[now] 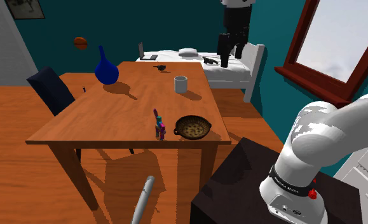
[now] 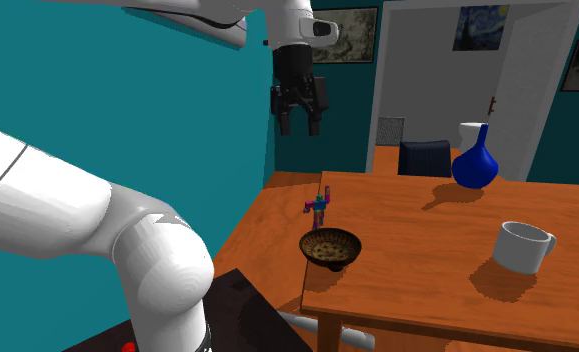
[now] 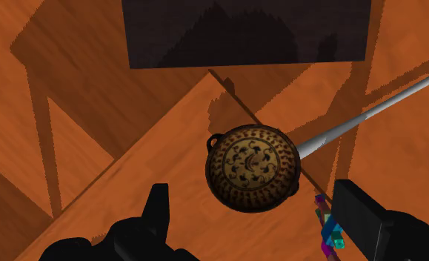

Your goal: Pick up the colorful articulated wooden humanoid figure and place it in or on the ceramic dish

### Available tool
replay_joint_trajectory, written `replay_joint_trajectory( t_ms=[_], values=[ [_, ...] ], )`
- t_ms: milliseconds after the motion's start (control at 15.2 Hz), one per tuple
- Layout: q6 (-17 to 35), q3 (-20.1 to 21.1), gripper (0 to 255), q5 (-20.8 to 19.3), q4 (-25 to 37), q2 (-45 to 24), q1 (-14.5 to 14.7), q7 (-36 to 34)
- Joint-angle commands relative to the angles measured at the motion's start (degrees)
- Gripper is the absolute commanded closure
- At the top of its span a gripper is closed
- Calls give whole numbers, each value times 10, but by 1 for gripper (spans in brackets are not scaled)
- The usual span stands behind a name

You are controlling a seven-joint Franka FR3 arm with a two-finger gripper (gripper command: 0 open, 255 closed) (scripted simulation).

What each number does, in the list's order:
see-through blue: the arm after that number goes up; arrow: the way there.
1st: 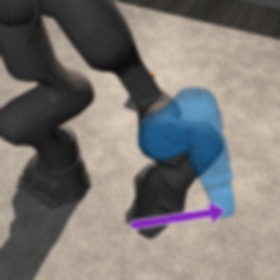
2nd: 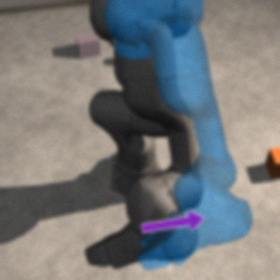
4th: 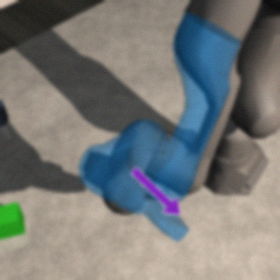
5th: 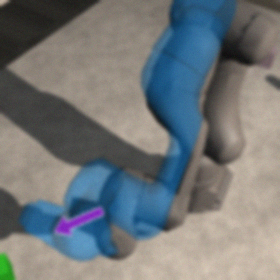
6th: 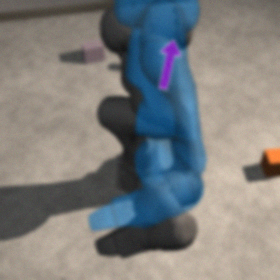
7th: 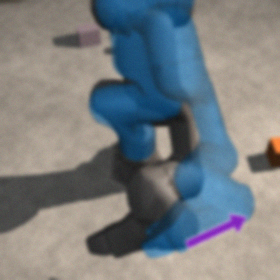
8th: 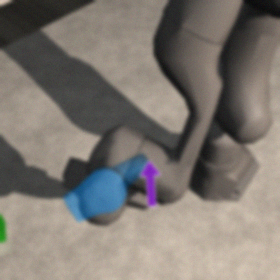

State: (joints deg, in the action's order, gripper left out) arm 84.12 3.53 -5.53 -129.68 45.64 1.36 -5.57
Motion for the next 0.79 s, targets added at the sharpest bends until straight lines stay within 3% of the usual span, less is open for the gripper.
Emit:
replay_joint_trajectory(
  t_ms=[0,726],
  values=[
    [0,0,0,0,0,0,0,0],
    [176,44,0,46,-35,-155,5,-87]
  ],
)
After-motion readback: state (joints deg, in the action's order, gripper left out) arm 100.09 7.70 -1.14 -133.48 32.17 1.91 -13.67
